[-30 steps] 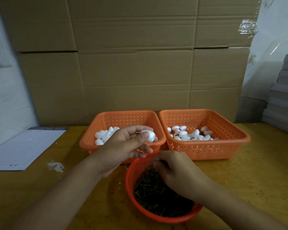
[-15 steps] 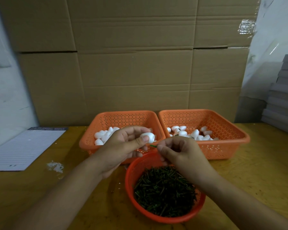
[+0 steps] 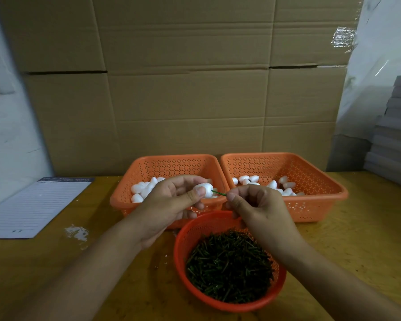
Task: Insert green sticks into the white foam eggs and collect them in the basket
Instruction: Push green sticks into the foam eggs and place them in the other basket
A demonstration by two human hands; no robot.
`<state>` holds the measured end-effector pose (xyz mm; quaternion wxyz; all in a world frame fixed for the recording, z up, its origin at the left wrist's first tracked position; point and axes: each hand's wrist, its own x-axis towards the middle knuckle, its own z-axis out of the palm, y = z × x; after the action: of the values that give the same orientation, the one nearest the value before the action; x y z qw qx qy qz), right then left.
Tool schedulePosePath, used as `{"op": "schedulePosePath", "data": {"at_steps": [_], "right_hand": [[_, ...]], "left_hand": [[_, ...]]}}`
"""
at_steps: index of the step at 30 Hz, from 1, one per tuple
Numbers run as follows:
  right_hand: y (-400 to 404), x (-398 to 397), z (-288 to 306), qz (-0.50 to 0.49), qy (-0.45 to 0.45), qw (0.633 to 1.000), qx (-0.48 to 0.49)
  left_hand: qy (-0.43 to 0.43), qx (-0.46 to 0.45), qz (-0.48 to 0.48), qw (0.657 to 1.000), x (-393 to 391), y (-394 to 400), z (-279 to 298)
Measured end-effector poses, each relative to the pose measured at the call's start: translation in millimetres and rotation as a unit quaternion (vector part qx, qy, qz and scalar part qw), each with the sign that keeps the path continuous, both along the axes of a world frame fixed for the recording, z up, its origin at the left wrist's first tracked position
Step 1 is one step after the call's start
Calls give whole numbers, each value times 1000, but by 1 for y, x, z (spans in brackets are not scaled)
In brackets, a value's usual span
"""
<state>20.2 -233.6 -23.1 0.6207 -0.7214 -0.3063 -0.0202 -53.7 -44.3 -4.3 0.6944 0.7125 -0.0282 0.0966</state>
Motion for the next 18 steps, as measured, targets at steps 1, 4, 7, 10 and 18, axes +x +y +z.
{"op": "schedulePosePath", "data": {"at_steps": [1,4,7,10,18], "right_hand": [[0,0,0,-3,0,1000,1],[1,1,-1,-11,-2,1000,-3],[1,2,-2,-11,-11,1000,-15],[1,1,-2,-15,-19,1000,-13],[1,-3,-1,-9,-23,1000,5]], "left_hand": [[-1,-3,1,1000,0,0,0],[-2,-8,0,1000,1,0,0],[-1,-4,-2,1000,1,-1,-1],[-2,5,0,1000,1,-2,-2],[7,19,11,1000,1,-4,-3]]}}
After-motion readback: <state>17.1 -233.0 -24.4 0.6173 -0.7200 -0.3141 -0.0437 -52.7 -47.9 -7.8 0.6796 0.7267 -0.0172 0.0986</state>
